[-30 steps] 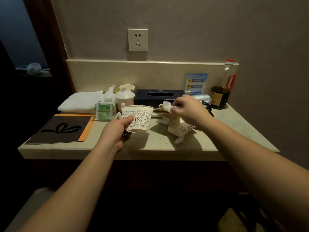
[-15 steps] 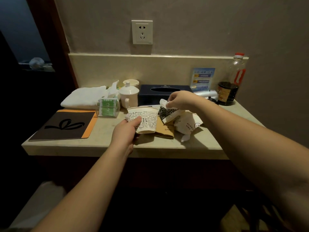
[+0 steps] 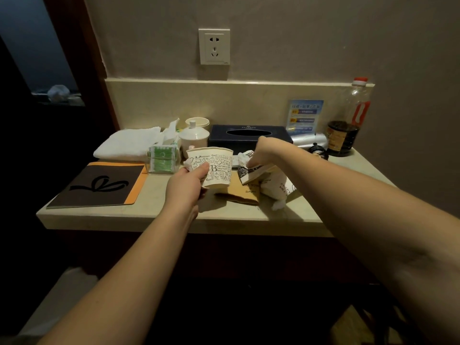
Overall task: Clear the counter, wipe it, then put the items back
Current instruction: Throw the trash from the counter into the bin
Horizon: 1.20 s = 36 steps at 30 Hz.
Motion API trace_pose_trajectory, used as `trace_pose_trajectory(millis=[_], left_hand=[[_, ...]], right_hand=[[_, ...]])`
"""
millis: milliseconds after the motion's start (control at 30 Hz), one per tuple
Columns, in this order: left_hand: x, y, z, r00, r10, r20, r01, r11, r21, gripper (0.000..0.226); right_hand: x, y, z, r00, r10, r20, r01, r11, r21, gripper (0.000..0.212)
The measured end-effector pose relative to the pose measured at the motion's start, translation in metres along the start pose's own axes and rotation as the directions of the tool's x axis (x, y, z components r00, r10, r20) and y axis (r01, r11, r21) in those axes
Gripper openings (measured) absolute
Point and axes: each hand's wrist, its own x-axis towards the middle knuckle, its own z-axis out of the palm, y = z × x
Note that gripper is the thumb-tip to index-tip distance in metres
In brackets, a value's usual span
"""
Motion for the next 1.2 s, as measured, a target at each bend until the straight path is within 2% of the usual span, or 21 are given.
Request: trace_pose_trajectory(millis=[67,233,367,500,633,700,767,900,933,1033,1200], left_hand=[[-0.001,0.003,0.001,1.0,0.005,-0.005,-0.005,1.0,0.02,0.005],[-0.006,0.007,0.005,1.0,0.022,-0.023,-0.021,0.999,0.044,0.005],[-0.013,0.016,0.013,0.999,0.036,-0.033,-0.034,0.998,0.045,0.006],[-0.027,0.027,0.031,0.998,0.07,-0.01,-0.07,0.997,-0.03,0.009],[-0.059,0.022,0.063,0.993,0.105,0.058,-0.098,0.989,-0.108,0.007],[-0.084,0.013,0.085,0.987,0.118,0.111,-0.106,0.989,-0.105,0.005],[-0.11,0.002,0.108,0.978,0.096,0.188,-0.079,0.992,-0.099,0.006],[-0.165,-0.036,0.16,0.95,-0.007,0.313,0.033,0.996,-0.078,0.015],[-0.18,-0.048,0.173,0.94,-0.02,0.34,0.05,0.996,-0.079,0.014],[-0.217,-0.091,0.206,0.915,-0.059,0.4,0.084,0.996,-0.045,0.01],[-0.27,-0.164,0.246,0.877,-0.211,0.431,0.214,0.976,0.042,0.017]], right_hand=[[-0.001,0.0,-0.001,1.0,0.0,-0.003,0.0,0.999,0.043,0.061],[-0.003,-0.001,-0.01,0.998,-0.049,0.026,0.045,0.989,0.142,0.054],[-0.017,0.013,-0.025,0.993,-0.108,-0.054,0.121,0.91,0.397,0.061],[-0.056,0.056,-0.045,0.977,-0.121,-0.177,0.211,0.69,0.693,0.073],[-0.103,0.129,-0.045,0.97,-0.139,-0.2,0.24,0.398,0.886,0.075],[-0.131,0.172,-0.037,0.969,-0.151,-0.194,0.228,0.263,0.937,0.07],[-0.16,0.215,-0.023,0.971,-0.116,-0.209,0.228,0.193,0.954,0.067],[-0.212,0.295,0.014,0.973,0.024,-0.229,0.228,0.05,0.972,0.076],[-0.224,0.314,0.025,0.973,0.062,-0.224,0.223,0.03,0.974,0.073],[-0.258,0.366,0.056,0.969,0.146,-0.2,0.193,0.058,0.979,0.069],[-0.299,0.446,0.113,0.97,0.223,-0.093,0.084,0.048,0.995,0.09]])
